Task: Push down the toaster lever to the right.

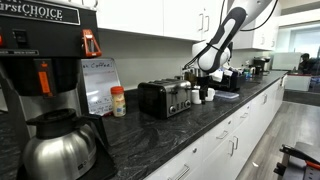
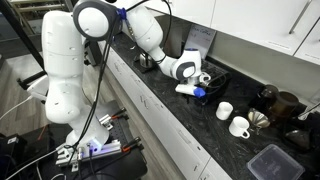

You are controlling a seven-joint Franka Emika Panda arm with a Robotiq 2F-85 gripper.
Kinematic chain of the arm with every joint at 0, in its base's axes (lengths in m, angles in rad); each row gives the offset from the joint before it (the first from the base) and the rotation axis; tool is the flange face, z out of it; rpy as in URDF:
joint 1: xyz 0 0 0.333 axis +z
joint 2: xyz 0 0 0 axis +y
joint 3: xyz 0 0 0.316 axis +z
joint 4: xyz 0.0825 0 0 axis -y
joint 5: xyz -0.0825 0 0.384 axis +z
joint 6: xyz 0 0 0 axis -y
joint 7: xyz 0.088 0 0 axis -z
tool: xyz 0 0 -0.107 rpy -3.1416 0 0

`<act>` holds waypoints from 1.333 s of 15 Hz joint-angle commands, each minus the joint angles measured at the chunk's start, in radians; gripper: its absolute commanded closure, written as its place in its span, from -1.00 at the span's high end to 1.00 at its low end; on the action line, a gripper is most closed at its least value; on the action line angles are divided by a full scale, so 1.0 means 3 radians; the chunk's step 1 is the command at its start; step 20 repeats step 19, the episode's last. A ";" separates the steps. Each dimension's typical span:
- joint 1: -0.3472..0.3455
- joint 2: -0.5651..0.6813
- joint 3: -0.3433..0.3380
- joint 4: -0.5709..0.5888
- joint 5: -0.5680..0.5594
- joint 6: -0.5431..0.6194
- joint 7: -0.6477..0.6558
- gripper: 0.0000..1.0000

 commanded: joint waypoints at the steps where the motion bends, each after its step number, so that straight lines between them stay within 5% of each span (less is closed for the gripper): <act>1: 0.0057 -0.0386 -0.0096 -0.0269 -0.0155 -0.0207 0.0273 1.00; 10: 0.0045 -0.0944 -0.0006 -0.0528 -0.0023 -0.0730 0.0775 1.00; 12: 0.0049 -0.1037 0.0019 -0.0594 0.0001 -0.0690 0.0903 1.00; 15: 0.0024 -0.1166 0.0112 -0.0671 0.0529 -0.0622 0.0830 1.00; 16: 0.0031 -0.1017 0.0073 -0.0536 0.0286 -0.0666 0.0855 1.00; 20: 0.0035 -0.1100 0.0111 -0.0577 0.0475 -0.0665 0.0852 1.00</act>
